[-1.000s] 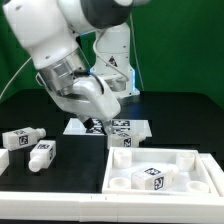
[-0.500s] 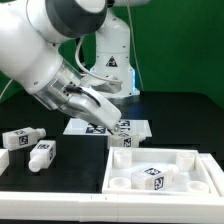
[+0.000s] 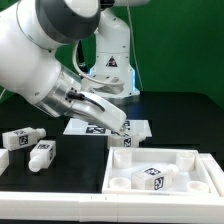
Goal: Assemble one leg
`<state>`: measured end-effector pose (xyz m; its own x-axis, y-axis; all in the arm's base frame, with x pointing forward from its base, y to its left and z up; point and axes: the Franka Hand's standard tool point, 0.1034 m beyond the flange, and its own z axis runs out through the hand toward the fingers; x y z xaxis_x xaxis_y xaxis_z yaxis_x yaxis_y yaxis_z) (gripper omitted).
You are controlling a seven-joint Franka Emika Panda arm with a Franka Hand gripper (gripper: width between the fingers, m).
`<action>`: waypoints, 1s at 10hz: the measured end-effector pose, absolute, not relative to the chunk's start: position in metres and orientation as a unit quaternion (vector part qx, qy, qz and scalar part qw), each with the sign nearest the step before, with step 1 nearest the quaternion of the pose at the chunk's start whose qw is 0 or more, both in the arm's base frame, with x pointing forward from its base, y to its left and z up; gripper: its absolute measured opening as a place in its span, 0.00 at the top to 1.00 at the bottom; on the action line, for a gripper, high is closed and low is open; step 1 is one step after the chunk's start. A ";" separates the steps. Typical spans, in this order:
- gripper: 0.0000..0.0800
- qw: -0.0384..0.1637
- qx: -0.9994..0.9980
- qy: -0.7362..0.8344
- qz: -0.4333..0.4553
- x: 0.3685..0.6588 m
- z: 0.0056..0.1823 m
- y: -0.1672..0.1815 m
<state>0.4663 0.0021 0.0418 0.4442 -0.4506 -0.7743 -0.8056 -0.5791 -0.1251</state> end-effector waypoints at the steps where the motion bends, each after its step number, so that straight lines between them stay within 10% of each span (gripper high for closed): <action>1: 0.19 0.246 -0.813 0.384 0.362 0.465 0.039 0.006; 10: 0.19 0.254 -0.791 0.370 0.416 0.450 0.019 0.012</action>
Offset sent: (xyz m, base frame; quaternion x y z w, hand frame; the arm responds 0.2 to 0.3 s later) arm -0.0035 -0.0036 -0.0086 -0.0022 -0.0553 -0.0009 0.9985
